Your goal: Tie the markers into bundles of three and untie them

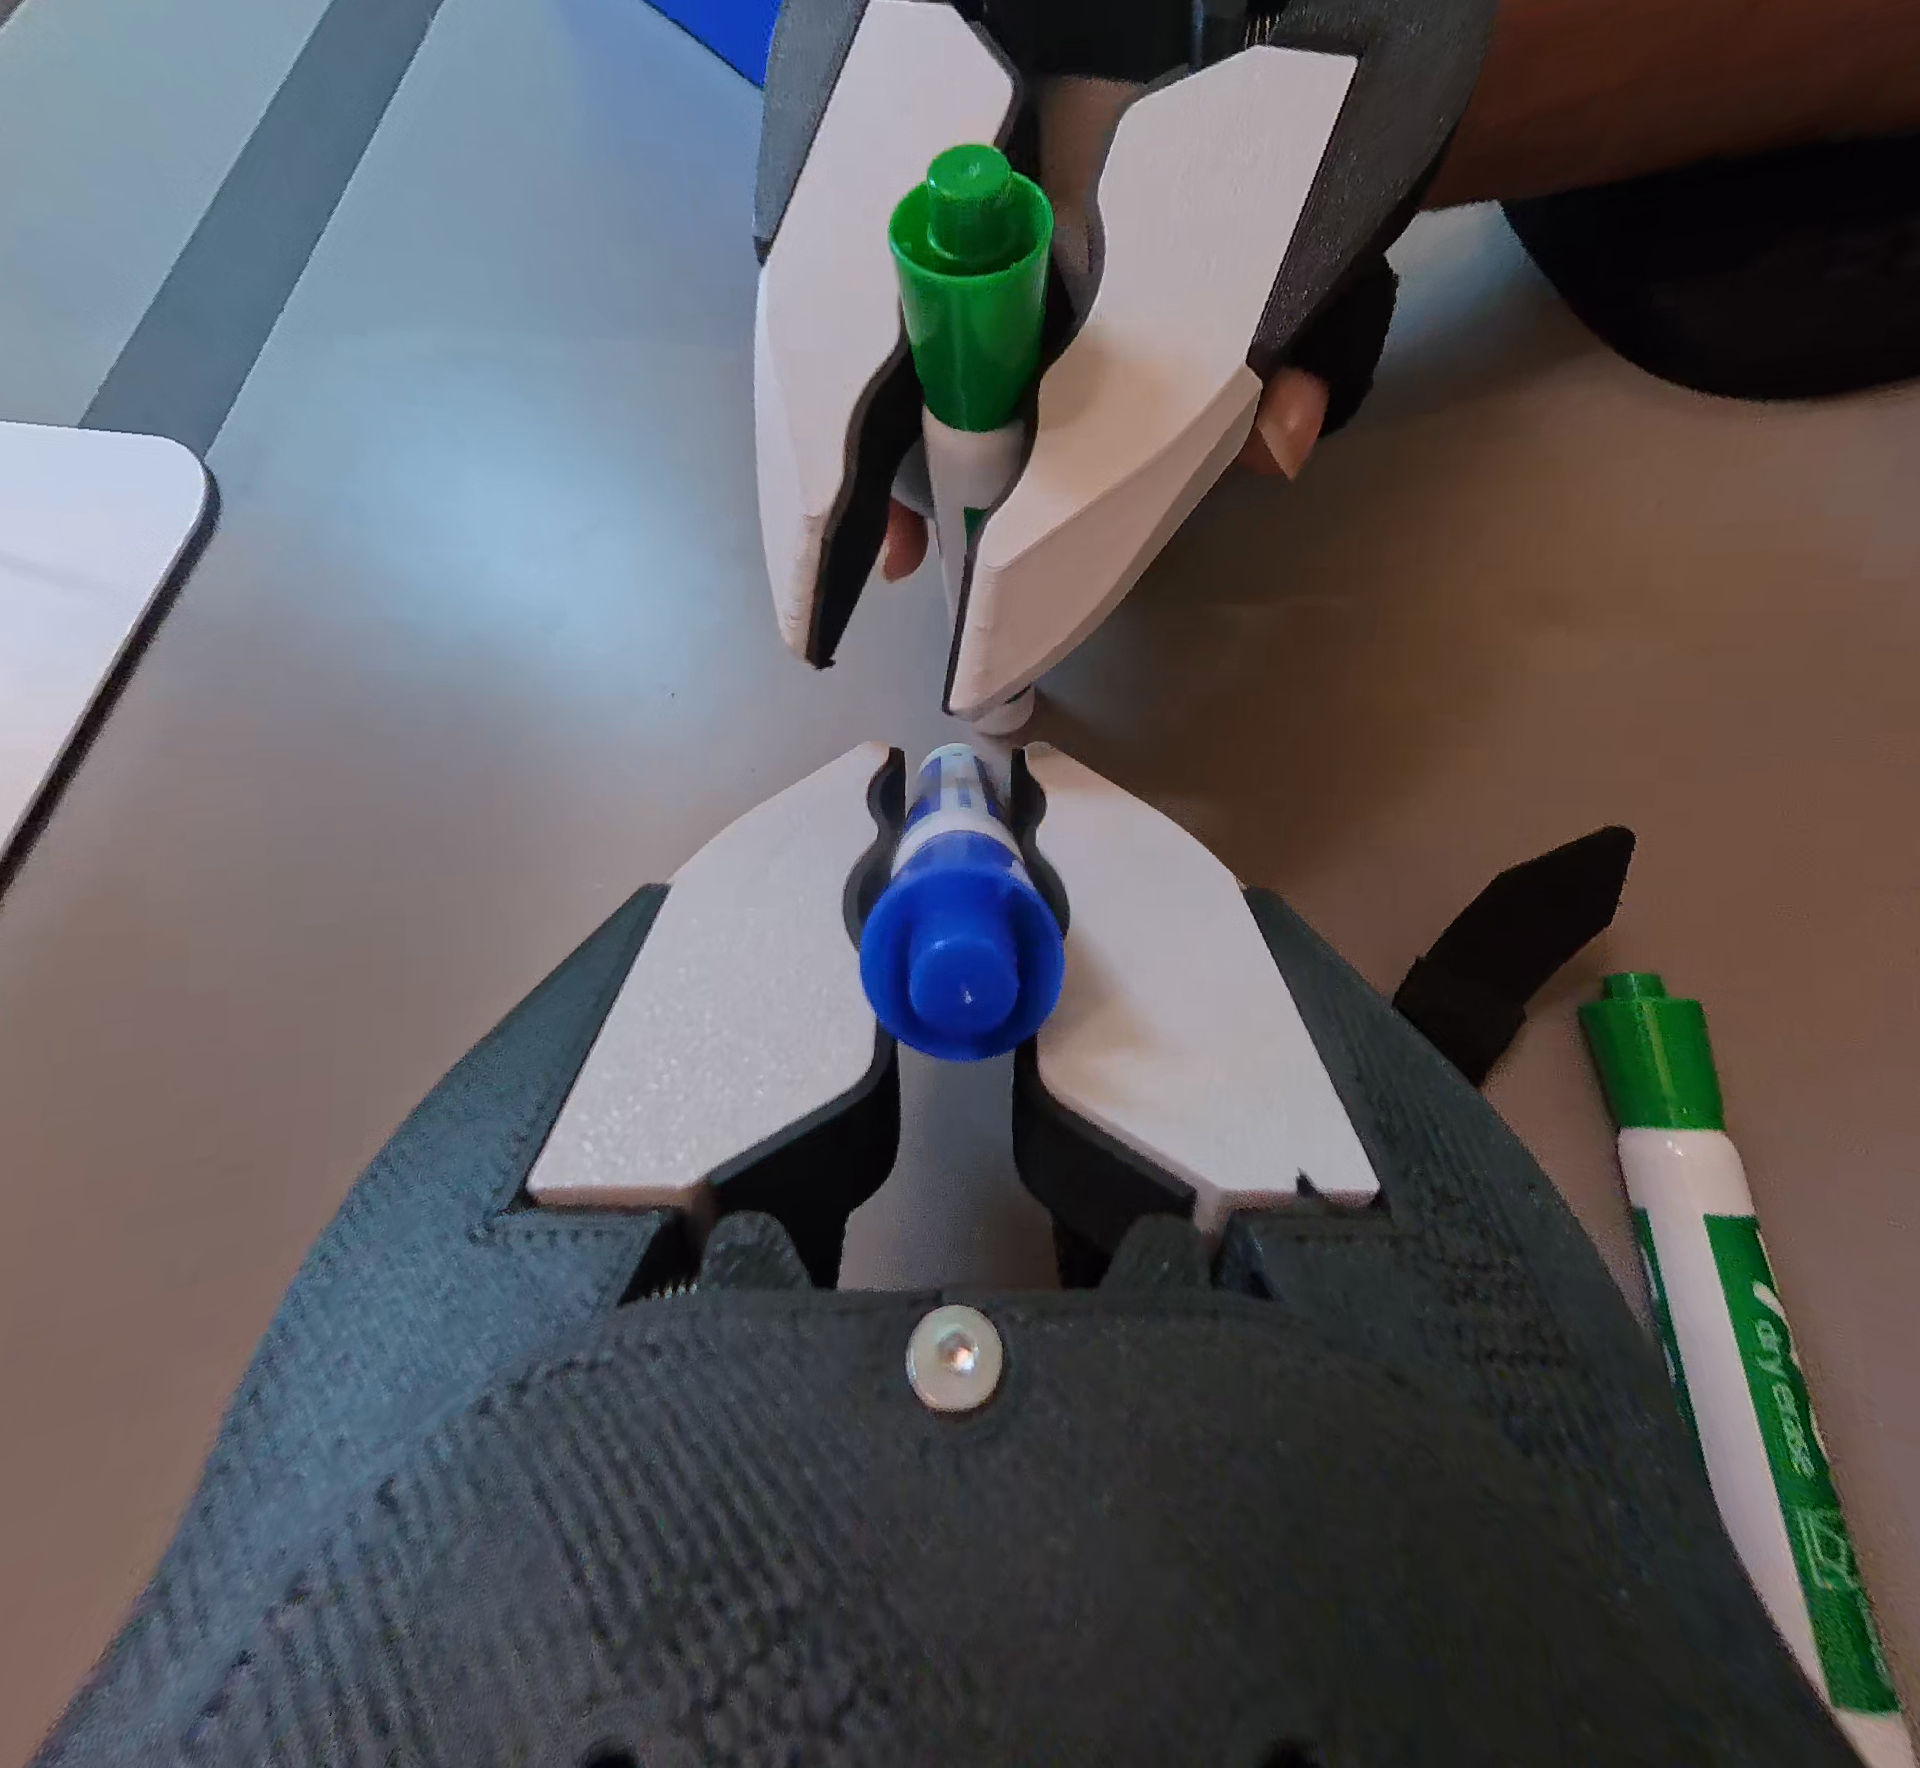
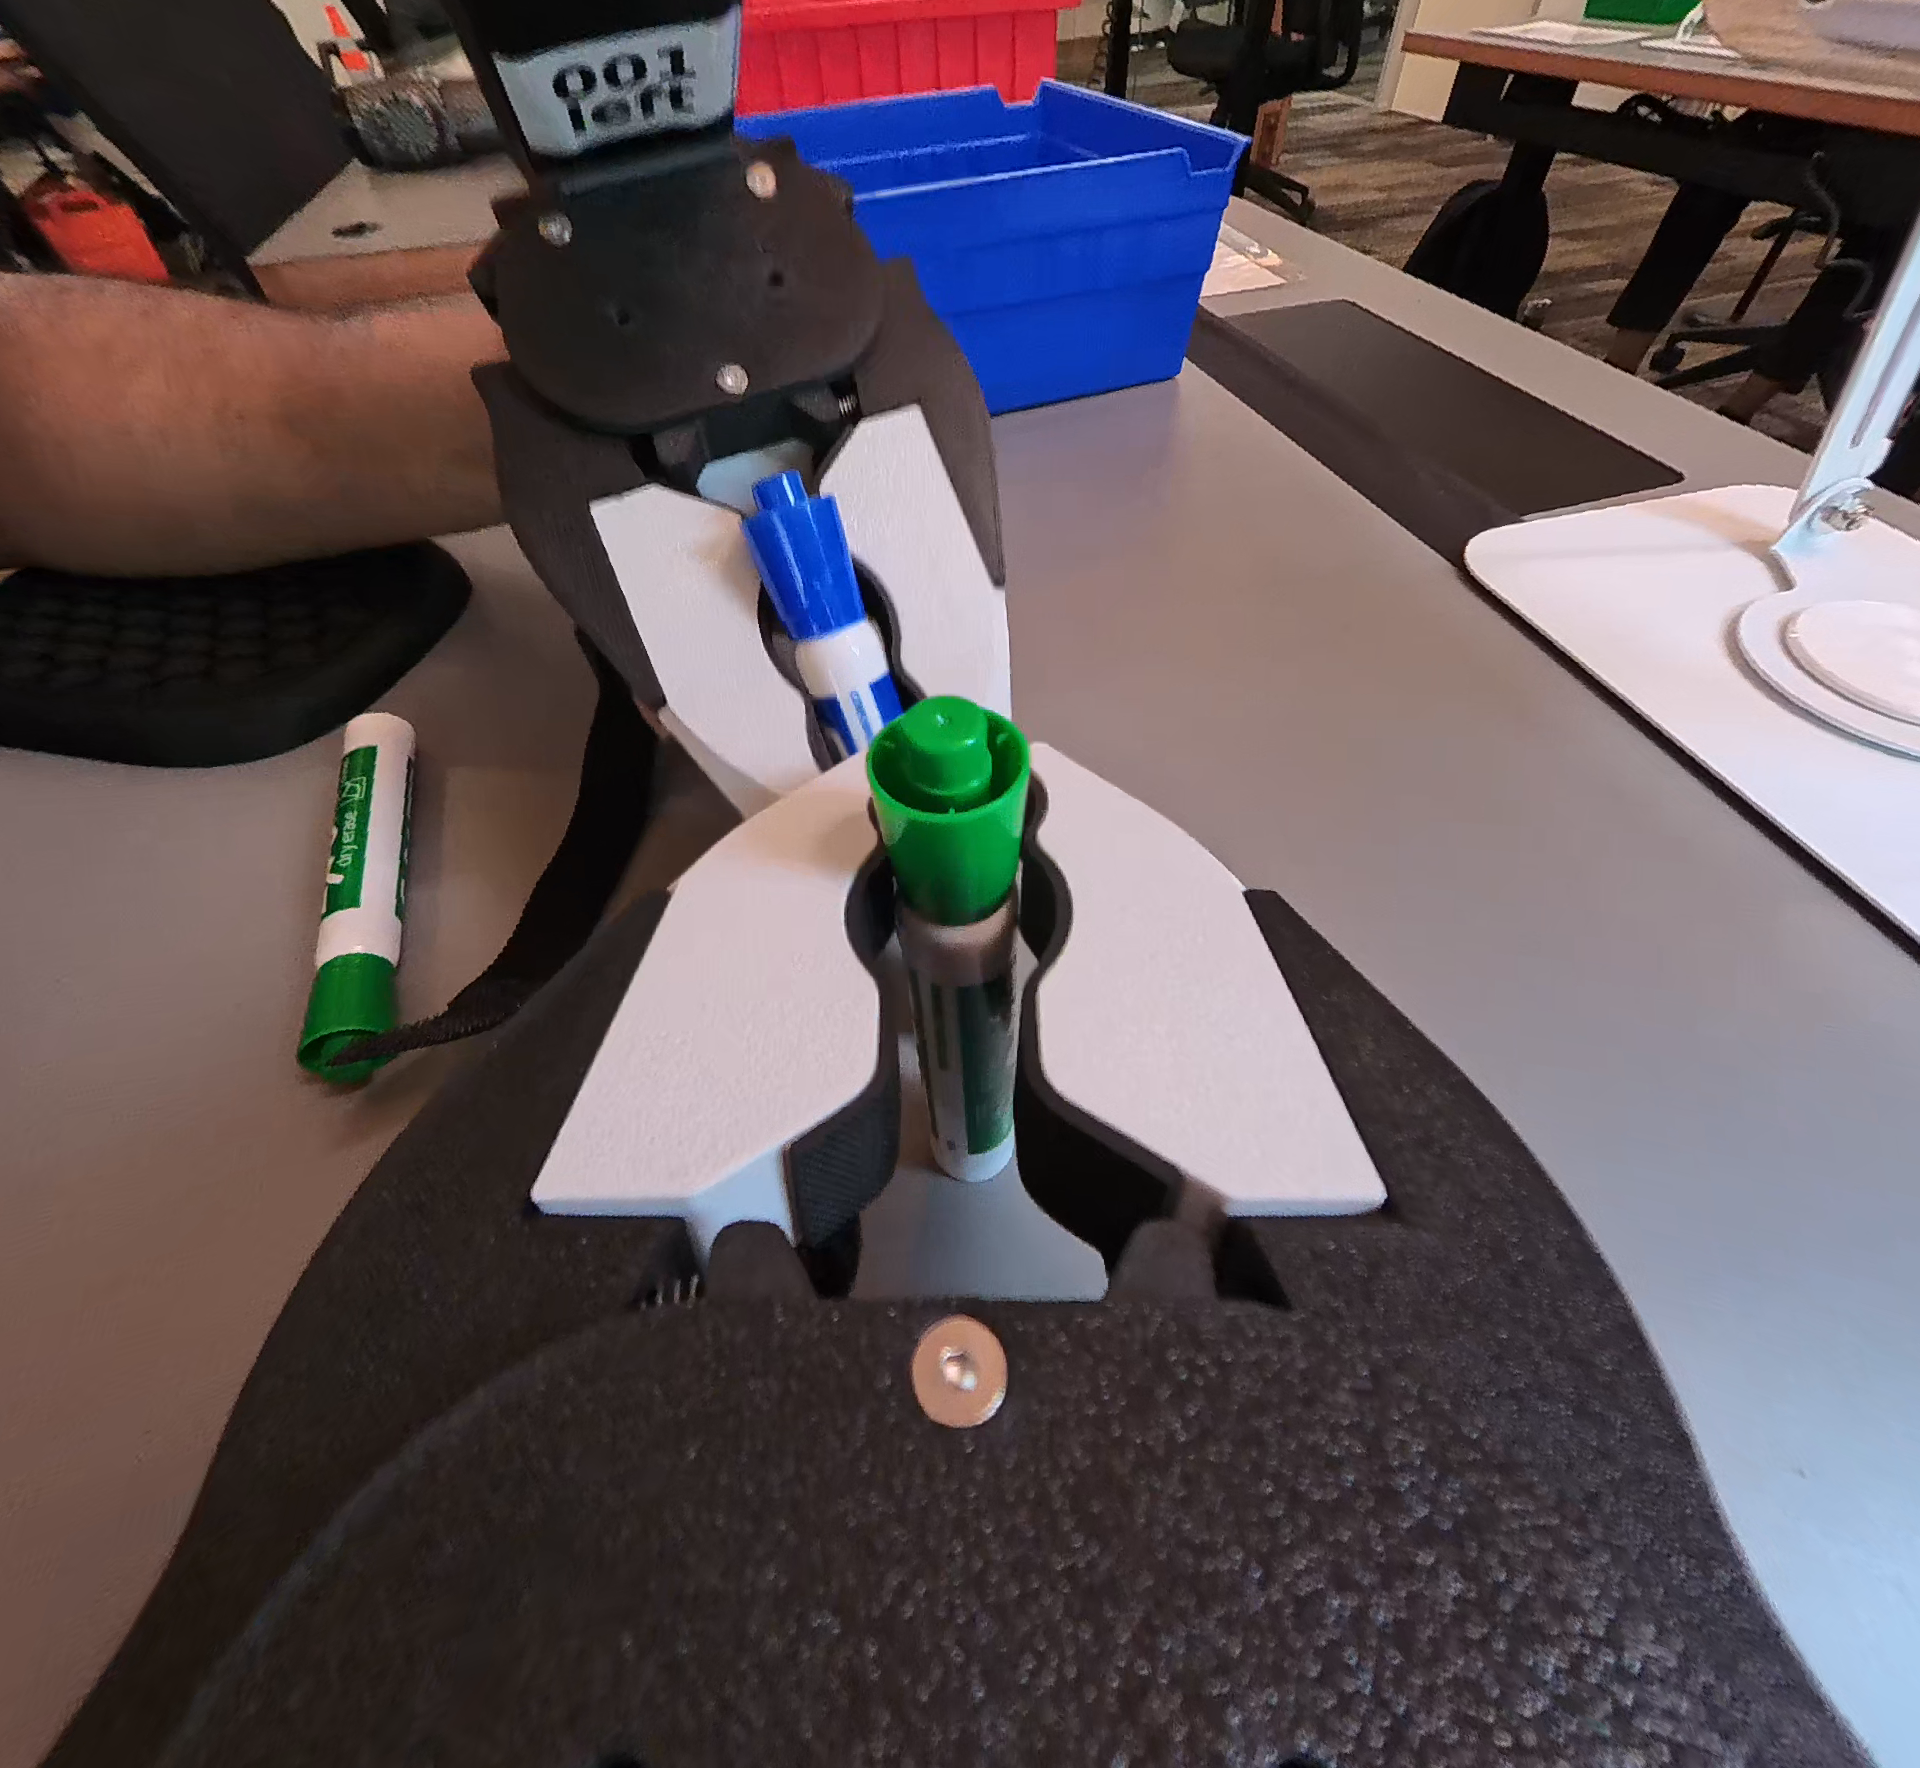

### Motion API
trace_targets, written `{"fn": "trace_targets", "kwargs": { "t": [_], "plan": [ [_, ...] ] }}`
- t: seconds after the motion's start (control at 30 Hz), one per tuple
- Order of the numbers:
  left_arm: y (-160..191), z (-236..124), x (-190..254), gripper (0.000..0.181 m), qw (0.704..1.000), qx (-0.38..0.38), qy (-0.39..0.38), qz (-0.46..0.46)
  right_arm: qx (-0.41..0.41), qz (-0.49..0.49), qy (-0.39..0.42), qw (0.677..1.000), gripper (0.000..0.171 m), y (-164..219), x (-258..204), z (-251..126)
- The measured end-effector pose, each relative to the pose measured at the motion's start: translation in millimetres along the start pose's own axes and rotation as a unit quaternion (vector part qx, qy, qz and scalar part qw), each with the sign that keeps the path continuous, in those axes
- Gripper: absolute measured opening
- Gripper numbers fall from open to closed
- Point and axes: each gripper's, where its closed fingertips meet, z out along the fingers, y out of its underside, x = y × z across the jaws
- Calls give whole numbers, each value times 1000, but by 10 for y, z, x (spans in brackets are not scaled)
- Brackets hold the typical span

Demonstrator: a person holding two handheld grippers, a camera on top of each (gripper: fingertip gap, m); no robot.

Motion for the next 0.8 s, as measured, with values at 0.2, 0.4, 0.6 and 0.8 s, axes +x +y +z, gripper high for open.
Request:
{"fn": "trace_targets", "kwargs": {
  "t": [0.2, 0.4, 0.6, 0.8],
  "plan": [
    [173, -206, 34, 20, 993, -120, 8, 16, -14, -13, 0, 1000, 21, 12, -17, 8],
    [150, -151, 30, 20, 991, -130, 11, 17, -14, -10, 3, 1000, 23, -24, -6, -21],
    [98, -14, 17, 20, 992, -125, 9, 25, -23, -15, 13, 1000, 32, -62, 30, -59],
    [109, 1, -16, 20, 994, -102, 6, 23, -89, -42, 10, 995, 49, -56, -1, -226]
  ]
}}
